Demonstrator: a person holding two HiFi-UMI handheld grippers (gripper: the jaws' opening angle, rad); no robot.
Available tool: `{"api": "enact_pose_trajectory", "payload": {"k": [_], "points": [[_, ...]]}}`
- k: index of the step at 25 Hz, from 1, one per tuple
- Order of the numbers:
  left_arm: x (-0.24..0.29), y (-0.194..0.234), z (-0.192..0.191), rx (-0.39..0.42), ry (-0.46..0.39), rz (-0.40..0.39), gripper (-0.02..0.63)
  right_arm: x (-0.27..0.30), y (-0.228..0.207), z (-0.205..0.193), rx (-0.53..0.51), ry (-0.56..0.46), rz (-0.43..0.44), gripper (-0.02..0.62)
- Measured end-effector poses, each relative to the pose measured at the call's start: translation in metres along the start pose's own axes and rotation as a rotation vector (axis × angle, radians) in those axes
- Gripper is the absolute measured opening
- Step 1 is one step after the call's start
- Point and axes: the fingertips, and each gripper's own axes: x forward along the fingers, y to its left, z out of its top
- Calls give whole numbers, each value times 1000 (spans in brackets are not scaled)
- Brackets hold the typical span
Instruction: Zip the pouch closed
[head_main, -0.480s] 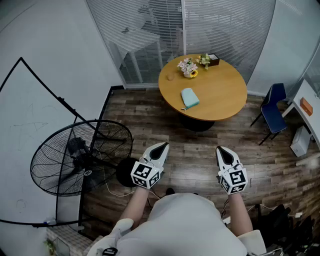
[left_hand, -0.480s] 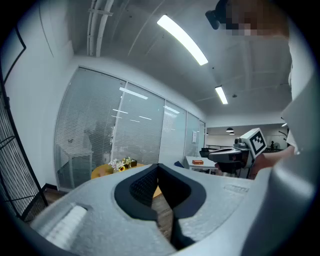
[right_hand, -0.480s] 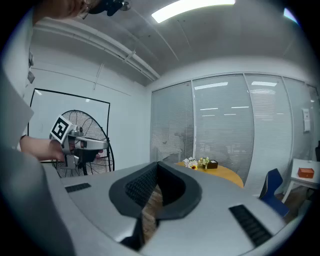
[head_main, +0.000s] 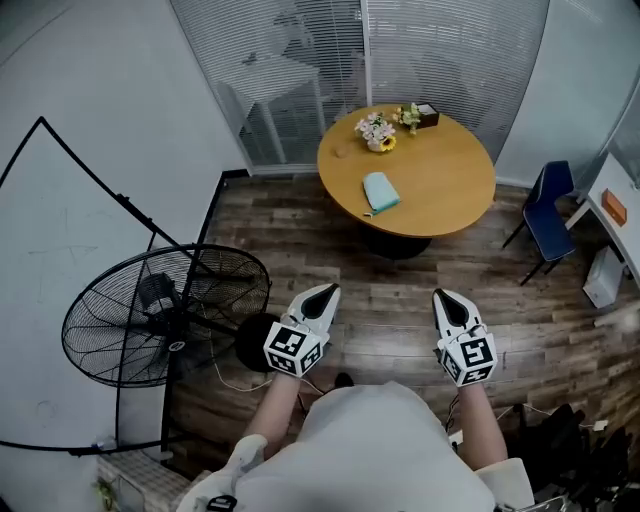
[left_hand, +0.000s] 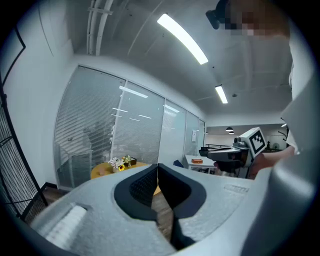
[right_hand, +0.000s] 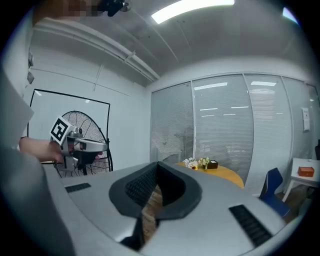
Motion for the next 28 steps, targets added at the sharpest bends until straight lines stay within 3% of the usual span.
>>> {"api": "enact_pose_trajectory", "payload": {"k": [12, 23, 28], "points": [[-6, 14, -10, -3, 32, -18, 20, 8, 12, -6, 40, 15, -45, 5], [-18, 35, -19, -8, 28, -66, 22, 25, 50, -13, 34, 43, -59, 14], [-24, 40, -25, -2, 48, -92, 72, 26, 62, -19, 42, 49, -79, 38]]}}
